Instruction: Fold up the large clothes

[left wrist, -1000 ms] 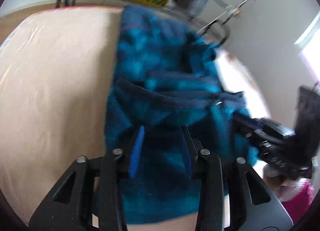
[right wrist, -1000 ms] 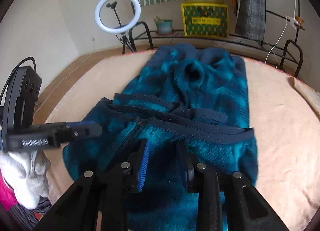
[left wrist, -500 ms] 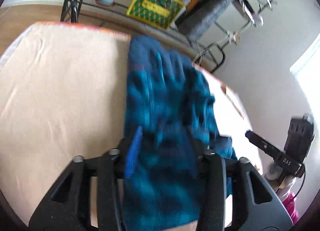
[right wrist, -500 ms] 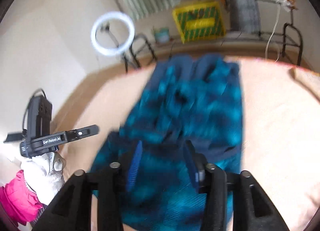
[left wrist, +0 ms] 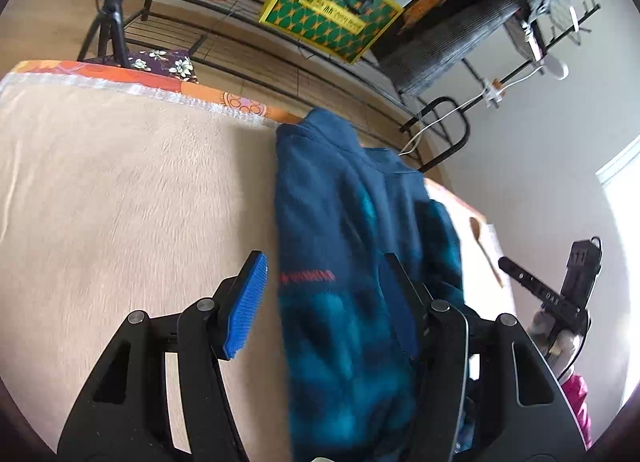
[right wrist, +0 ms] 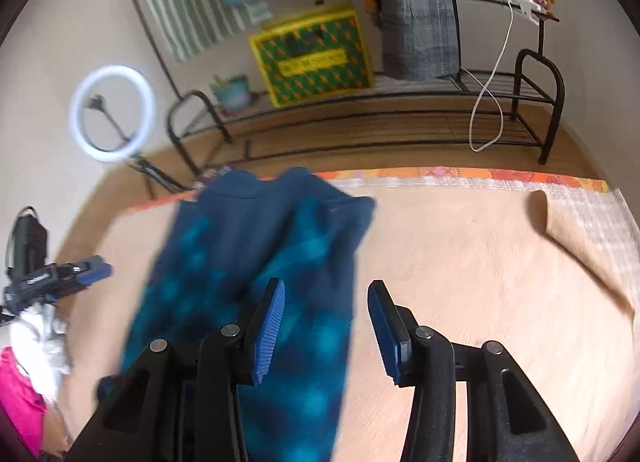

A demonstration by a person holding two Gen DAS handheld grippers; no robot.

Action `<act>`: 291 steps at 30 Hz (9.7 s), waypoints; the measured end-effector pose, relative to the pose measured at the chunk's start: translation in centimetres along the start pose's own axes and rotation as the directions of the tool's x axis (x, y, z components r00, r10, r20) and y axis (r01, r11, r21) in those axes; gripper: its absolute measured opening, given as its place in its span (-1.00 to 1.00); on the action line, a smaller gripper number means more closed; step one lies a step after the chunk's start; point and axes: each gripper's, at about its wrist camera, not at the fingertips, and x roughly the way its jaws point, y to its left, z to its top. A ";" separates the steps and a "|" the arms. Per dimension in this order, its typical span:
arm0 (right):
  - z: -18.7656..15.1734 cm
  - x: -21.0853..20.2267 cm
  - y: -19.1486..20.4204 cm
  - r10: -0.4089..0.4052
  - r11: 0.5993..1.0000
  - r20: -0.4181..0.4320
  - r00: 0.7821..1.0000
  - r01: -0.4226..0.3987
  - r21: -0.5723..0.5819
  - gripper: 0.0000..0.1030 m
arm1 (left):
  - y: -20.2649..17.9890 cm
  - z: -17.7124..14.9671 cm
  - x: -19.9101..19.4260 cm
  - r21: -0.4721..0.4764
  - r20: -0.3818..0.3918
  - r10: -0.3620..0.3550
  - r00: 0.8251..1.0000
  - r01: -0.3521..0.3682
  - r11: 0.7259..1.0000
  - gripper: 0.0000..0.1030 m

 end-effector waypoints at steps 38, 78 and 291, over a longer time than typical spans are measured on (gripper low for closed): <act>5.3 1.1 3.9 0.140 0.990 0.123 0.982 -0.134 -0.051 -0.80 | -8.9 2.6 3.8 0.223 0.068 -0.020 0.997 0.004 0.975 -0.87; -23.4 -20.2 7.1 0.034 0.986 0.035 0.999 -0.028 -0.163 -0.56 | -9.0 -25.9 -17.0 0.526 -0.006 0.086 0.996 -0.070 0.848 -0.69; -24.0 -13.5 -2.2 0.328 0.909 0.009 0.945 -0.318 0.268 0.46 | 5.9 -19.6 -15.2 -0.297 -0.077 -0.241 0.967 0.209 0.932 0.48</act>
